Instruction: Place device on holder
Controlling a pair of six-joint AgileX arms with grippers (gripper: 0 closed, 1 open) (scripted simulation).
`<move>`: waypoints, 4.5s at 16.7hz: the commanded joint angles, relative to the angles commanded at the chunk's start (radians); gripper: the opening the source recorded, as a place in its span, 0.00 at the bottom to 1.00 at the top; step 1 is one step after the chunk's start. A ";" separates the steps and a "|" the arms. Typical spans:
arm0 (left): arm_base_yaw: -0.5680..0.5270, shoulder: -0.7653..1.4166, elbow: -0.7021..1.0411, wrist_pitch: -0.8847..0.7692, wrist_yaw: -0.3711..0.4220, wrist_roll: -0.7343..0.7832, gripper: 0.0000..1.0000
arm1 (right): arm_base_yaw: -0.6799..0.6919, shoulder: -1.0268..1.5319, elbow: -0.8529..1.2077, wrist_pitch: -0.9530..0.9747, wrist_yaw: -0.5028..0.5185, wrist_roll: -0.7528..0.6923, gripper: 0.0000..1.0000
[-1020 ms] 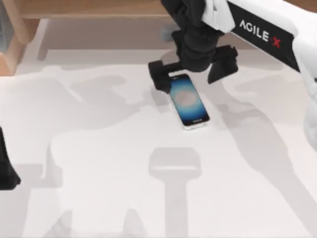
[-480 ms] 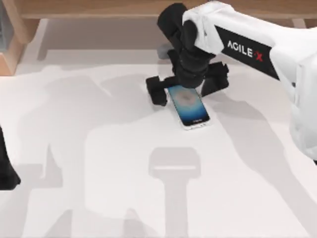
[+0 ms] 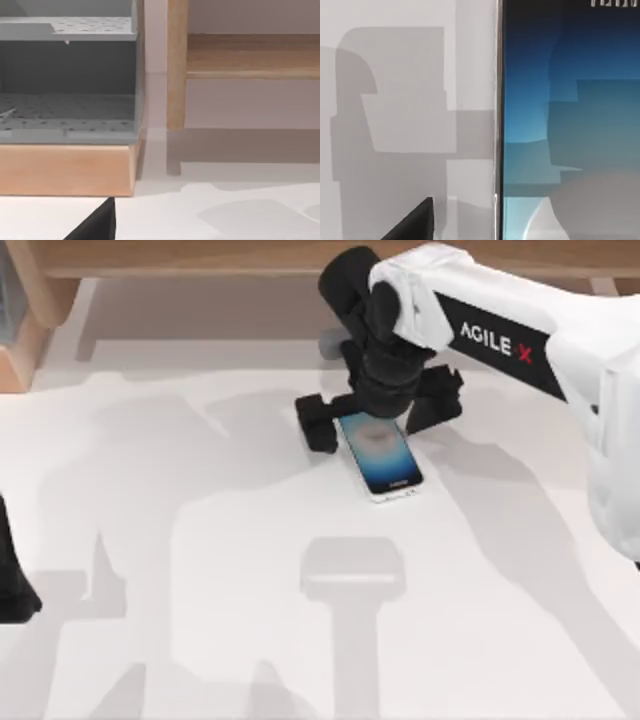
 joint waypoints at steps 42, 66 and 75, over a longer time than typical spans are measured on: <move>0.000 0.000 0.000 0.000 0.000 0.000 1.00 | -0.057 -0.276 -0.154 0.121 -0.005 -0.030 0.00; 0.000 0.000 0.000 0.000 0.000 0.000 1.00 | -0.840 -0.931 -1.389 1.355 -0.058 -0.238 0.00; 0.000 0.000 0.000 0.000 0.000 0.000 1.00 | -0.999 -0.962 -1.435 1.600 -0.091 -0.223 0.00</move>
